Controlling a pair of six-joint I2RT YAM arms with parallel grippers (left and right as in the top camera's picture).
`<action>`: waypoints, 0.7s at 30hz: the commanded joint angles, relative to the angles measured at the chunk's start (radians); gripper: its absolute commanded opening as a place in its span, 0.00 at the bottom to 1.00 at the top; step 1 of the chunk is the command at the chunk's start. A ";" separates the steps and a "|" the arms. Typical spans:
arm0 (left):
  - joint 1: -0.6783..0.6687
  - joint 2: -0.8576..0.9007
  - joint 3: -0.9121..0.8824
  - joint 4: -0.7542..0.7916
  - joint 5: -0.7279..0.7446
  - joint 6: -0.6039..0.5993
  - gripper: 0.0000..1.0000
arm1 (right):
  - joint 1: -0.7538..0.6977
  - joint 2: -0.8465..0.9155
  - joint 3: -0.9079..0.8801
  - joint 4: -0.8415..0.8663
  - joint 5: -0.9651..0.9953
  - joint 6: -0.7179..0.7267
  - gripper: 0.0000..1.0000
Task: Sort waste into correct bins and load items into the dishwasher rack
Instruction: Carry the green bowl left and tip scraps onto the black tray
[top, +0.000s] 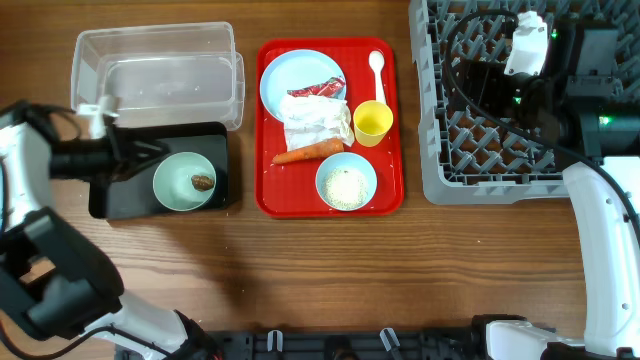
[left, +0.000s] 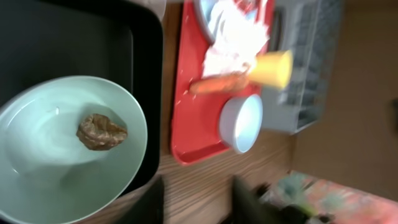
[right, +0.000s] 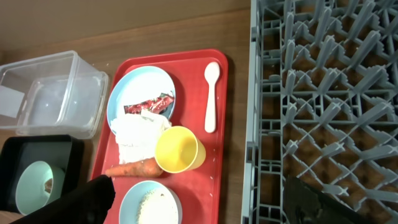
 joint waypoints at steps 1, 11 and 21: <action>-0.199 -0.034 -0.005 0.015 -0.249 -0.050 0.54 | 0.000 0.007 0.009 0.000 0.010 -0.003 0.90; -0.511 -0.021 -0.005 0.179 -0.766 -0.628 0.30 | 0.000 0.008 0.007 -0.004 0.010 -0.003 0.91; -0.512 0.009 -0.170 0.411 -0.783 -0.716 0.36 | 0.000 0.008 0.007 -0.012 0.010 -0.003 0.91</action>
